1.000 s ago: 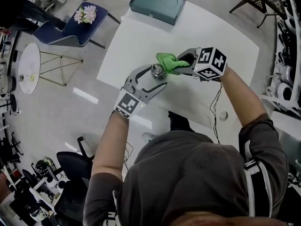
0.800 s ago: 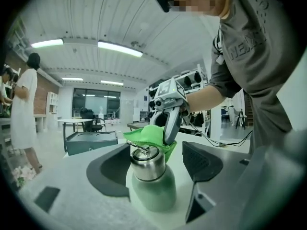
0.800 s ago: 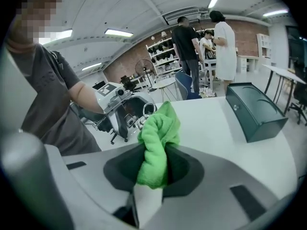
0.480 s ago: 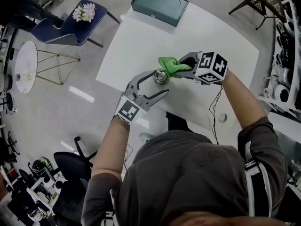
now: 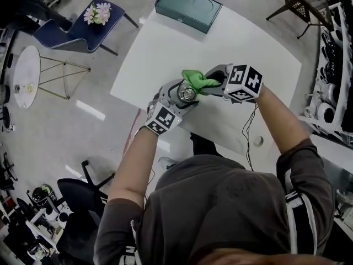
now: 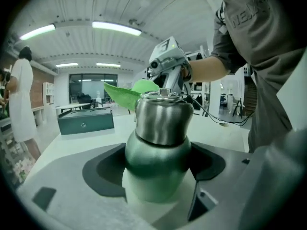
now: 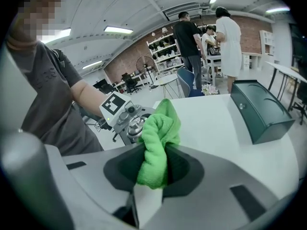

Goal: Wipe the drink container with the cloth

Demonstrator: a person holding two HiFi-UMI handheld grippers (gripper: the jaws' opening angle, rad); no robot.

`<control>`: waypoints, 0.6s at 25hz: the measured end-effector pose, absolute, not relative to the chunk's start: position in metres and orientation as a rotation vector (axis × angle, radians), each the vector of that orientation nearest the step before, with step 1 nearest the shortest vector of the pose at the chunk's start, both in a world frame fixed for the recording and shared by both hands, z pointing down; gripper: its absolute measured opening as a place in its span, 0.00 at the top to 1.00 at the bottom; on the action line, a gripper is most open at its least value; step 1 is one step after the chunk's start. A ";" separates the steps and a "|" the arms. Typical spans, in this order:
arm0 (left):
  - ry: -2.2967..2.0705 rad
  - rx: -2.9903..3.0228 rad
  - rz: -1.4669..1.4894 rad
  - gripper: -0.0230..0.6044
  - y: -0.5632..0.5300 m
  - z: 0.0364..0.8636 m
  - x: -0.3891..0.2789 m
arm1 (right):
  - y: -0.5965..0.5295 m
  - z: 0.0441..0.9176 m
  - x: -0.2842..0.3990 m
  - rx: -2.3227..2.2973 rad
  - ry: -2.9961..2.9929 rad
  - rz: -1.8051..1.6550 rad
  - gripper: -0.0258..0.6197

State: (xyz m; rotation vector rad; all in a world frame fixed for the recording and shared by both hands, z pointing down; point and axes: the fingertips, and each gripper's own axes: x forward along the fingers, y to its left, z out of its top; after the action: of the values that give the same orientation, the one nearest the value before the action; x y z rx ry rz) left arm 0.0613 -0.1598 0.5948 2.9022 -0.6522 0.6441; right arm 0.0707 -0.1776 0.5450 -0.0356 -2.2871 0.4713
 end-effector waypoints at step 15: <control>-0.653 2.864 0.550 0.40 -0.169 0.592 0.060 | -0.126 0.540 0.069 -0.210 -2.222 0.508 0.83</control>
State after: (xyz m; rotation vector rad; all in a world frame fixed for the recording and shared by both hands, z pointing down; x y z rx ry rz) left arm 0.0600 -0.1688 0.5917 2.8644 -0.6530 0.5503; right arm 0.0689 -0.1259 0.5396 -0.2100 -2.2218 0.5075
